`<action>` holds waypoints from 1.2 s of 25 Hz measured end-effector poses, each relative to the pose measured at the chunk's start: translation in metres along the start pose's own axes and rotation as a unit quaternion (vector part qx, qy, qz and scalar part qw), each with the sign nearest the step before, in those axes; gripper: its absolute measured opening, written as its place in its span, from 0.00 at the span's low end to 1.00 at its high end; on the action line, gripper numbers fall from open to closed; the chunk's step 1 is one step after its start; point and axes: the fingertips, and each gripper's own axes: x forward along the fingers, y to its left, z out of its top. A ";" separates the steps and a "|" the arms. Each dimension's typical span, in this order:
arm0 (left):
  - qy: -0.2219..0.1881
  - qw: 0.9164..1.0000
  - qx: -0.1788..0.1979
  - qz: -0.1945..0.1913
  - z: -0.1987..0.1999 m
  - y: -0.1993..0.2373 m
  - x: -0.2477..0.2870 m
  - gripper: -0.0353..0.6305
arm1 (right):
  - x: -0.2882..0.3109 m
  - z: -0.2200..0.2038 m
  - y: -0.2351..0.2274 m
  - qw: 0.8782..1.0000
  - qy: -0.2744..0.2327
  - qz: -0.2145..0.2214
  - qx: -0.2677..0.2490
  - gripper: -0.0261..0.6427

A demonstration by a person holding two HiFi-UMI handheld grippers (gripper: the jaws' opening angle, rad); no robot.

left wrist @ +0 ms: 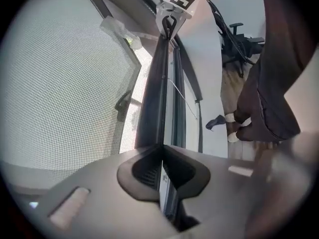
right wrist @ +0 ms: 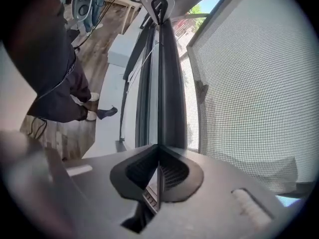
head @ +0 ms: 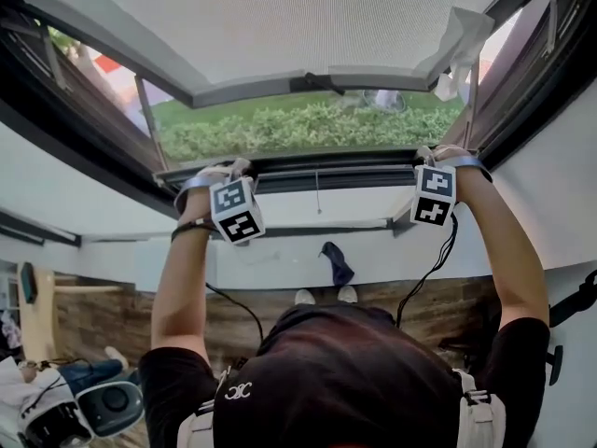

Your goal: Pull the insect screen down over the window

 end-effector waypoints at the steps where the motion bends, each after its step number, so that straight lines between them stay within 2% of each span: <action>1: 0.003 1.000 0.000 -0.006 -0.001 -0.006 0.008 0.10 | 0.008 0.001 0.006 1.000 0.003 0.004 -0.003 0.06; 9: -0.004 0.998 -0.021 -0.058 -0.008 -0.036 0.042 0.10 | 0.046 0.003 0.037 1.000 0.008 0.023 -0.002 0.06; 17: 0.003 0.996 -0.018 -0.091 -0.011 -0.048 0.059 0.10 | 0.062 0.006 0.050 0.999 0.008 0.043 0.006 0.06; 21: 0.006 0.995 -0.020 -0.098 -0.013 -0.056 0.068 0.10 | 0.071 0.006 0.059 0.999 0.006 0.048 0.013 0.06; 25: 0.017 0.995 -0.016 -0.100 -0.016 -0.071 0.087 0.10 | 0.092 0.007 0.073 0.999 0.020 0.027 0.010 0.06; 30: 0.027 0.997 -0.006 -0.077 -0.020 -0.075 0.097 0.10 | 0.101 0.007 0.076 0.999 0.036 -0.003 0.013 0.06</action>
